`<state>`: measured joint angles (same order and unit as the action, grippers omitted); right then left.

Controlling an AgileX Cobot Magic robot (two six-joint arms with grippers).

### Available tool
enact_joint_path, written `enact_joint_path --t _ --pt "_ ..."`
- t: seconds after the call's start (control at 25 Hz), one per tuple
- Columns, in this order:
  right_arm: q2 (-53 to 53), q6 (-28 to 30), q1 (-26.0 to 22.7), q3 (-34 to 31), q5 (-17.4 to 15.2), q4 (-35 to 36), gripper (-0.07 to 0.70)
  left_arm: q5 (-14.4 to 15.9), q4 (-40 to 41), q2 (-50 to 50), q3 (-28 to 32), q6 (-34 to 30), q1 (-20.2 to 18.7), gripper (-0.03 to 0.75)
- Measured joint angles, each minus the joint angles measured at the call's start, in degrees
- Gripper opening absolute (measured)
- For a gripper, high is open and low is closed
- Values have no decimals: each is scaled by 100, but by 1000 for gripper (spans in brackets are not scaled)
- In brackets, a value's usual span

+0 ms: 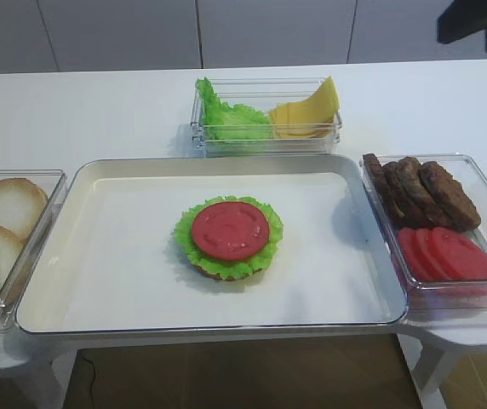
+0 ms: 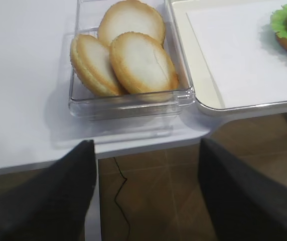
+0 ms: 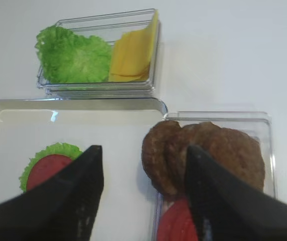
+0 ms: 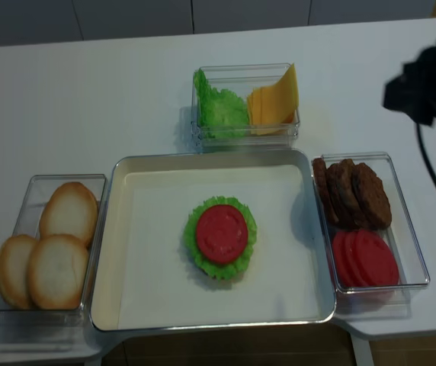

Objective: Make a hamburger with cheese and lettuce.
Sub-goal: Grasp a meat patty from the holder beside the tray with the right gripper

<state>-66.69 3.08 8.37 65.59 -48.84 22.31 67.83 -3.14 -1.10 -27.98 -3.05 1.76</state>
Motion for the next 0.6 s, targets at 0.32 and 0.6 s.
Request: enact_joint_path --t 0.32,0.6 --pt "-1535 -1598 1542 841 -215 -2167 410 0 0 0 0 0 0 471" --pt "-2655 -2157 2029 1260 -789 -3146 409 0 0 0 0 0 0 471"
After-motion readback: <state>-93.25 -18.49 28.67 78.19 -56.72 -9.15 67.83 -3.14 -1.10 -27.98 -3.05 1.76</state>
